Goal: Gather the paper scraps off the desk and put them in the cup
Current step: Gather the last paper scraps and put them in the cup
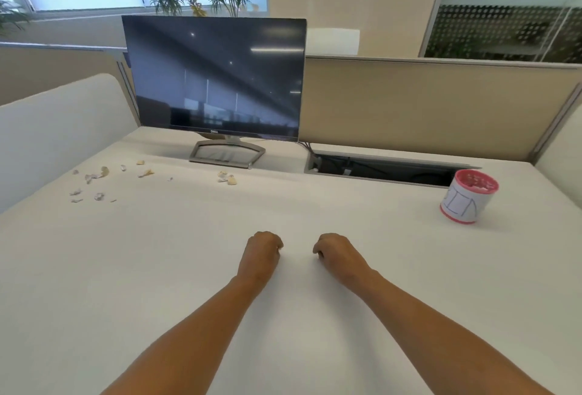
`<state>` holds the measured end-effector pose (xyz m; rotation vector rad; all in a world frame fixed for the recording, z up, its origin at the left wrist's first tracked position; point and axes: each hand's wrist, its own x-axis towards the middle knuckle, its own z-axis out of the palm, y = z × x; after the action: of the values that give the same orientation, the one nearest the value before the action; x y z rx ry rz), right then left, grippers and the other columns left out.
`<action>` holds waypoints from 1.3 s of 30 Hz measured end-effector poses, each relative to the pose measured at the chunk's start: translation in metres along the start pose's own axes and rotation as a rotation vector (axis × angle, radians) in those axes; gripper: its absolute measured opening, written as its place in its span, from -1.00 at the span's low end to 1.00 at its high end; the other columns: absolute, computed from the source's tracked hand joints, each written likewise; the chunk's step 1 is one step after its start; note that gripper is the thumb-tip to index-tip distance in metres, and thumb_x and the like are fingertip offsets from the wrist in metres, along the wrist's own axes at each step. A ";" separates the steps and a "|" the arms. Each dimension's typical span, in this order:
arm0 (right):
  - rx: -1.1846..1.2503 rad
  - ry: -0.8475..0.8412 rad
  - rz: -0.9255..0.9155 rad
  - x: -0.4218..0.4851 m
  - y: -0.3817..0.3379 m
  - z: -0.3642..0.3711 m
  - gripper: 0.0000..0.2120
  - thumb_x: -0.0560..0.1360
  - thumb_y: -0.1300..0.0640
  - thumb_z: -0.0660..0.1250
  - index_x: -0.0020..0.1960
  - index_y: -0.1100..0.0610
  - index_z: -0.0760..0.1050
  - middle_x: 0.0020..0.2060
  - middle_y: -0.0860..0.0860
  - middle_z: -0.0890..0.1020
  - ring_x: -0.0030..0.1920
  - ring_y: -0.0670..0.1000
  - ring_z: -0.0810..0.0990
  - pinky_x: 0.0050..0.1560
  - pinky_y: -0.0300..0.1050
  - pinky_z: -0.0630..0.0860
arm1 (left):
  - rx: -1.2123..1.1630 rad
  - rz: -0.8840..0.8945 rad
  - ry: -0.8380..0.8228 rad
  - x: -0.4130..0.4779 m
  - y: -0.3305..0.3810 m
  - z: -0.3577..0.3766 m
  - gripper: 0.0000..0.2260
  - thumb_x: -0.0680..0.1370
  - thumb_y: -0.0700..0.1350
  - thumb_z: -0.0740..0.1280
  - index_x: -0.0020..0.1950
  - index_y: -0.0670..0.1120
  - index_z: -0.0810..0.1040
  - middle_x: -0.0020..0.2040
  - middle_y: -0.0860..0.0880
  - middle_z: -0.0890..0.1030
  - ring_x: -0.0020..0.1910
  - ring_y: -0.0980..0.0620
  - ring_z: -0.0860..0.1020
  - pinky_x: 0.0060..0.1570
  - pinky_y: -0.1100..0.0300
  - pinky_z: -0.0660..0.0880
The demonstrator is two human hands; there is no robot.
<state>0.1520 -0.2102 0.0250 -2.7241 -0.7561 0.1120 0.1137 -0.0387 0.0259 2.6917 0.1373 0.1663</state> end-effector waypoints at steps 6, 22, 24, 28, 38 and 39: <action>0.115 0.198 0.203 -0.030 0.082 -0.061 -0.72 0.53 0.33 0.15 0.10 0.21 0.60 0.09 0.09 0.64 0.14 0.04 0.56 0.16 -0.27 0.39 | -0.137 0.050 0.008 0.024 0.109 0.033 -0.73 0.50 -0.36 0.20 0.05 -0.19 0.65 0.08 -0.09 0.66 0.13 -0.04 0.55 0.15 0.25 0.42; 0.253 0.539 0.485 -0.054 0.263 -0.182 -0.76 0.53 0.30 0.22 0.14 0.28 0.57 0.10 0.20 0.63 0.10 0.16 0.58 0.11 -0.19 0.44 | -0.401 0.138 -0.015 0.123 0.354 0.073 -0.84 0.51 -0.29 0.32 0.04 -0.26 0.64 -0.01 -0.22 0.67 -0.02 -0.12 0.62 -0.01 0.22 0.48; 0.289 0.566 0.502 -0.050 0.276 -0.188 -0.78 0.52 0.32 0.24 0.12 0.29 0.58 0.07 0.20 0.65 0.07 0.15 0.60 0.04 -0.26 0.40 | -0.415 0.127 -0.027 0.132 0.369 0.078 -0.84 0.51 -0.30 0.32 0.05 -0.27 0.64 0.00 -0.23 0.66 -0.02 -0.13 0.62 0.01 0.21 0.49; 0.318 0.538 0.467 -0.041 0.288 -0.194 -0.77 0.54 0.30 0.22 0.12 0.28 0.58 0.10 0.19 0.64 0.11 0.15 0.58 0.11 -0.19 0.43 | -0.395 0.106 -0.077 0.147 0.386 0.088 -0.80 0.53 -0.25 0.30 0.11 -0.24 0.61 0.09 -0.21 0.63 0.06 -0.13 0.60 0.08 0.15 0.51; 0.312 0.534 0.385 -0.038 0.292 -0.188 -0.70 0.58 0.31 0.11 0.20 0.22 0.54 0.14 0.18 0.62 0.13 0.15 0.58 0.19 -0.11 0.47 | -0.436 0.063 -0.095 0.155 0.396 0.097 -0.74 0.59 -0.24 0.18 0.25 -0.23 0.50 0.22 -0.22 0.55 0.21 -0.18 0.53 0.19 0.05 0.48; 0.316 0.537 0.388 -0.039 0.291 -0.187 -0.70 0.58 0.31 0.11 0.19 0.23 0.54 0.14 0.18 0.61 0.14 0.15 0.58 0.20 -0.10 0.48 | -0.447 0.062 -0.093 0.154 0.395 0.098 -0.73 0.59 -0.24 0.18 0.26 -0.23 0.50 0.23 -0.22 0.54 0.21 -0.17 0.52 0.19 0.05 0.48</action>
<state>0.2907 -0.5182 0.1095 -2.3889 -0.0496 -0.3694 0.3071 -0.4163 0.1236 2.2535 -0.0122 0.0787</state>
